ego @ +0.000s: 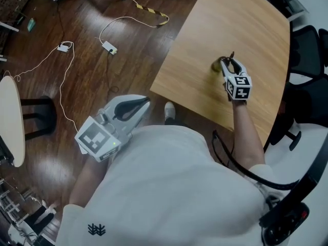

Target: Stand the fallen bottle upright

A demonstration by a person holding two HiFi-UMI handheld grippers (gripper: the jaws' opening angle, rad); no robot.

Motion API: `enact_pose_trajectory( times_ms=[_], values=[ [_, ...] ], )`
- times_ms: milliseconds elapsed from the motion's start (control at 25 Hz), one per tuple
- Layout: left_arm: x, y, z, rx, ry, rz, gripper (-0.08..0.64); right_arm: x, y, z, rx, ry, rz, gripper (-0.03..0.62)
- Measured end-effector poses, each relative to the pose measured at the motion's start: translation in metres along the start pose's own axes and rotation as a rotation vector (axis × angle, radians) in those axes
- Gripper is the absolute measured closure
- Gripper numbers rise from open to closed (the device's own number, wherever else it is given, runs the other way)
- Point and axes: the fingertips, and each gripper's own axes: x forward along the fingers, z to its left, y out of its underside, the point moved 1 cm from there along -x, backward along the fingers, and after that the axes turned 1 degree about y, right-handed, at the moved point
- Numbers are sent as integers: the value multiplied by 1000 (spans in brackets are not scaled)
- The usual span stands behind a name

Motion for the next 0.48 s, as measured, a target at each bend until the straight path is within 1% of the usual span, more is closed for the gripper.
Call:
enact_pose_trajectory(
  times_ms=[40,80,280,360,480],
  values=[
    [-7,0,-2,7,0,-8,557,-2,-2,-2,10,19,1,382],
    [-15,2,-3,12,0,-17,557,-6,-5,-4,23,38,-2,368],
    [-60,19,-12,23,12,-57,557,-46,-13,9,94,111,-36,353],
    [-79,27,-19,29,31,-77,557,-76,-16,29,117,127,-52,351],
    [-108,44,-30,36,57,-79,557,-125,-18,82,136,122,-74,351]
  ],
)
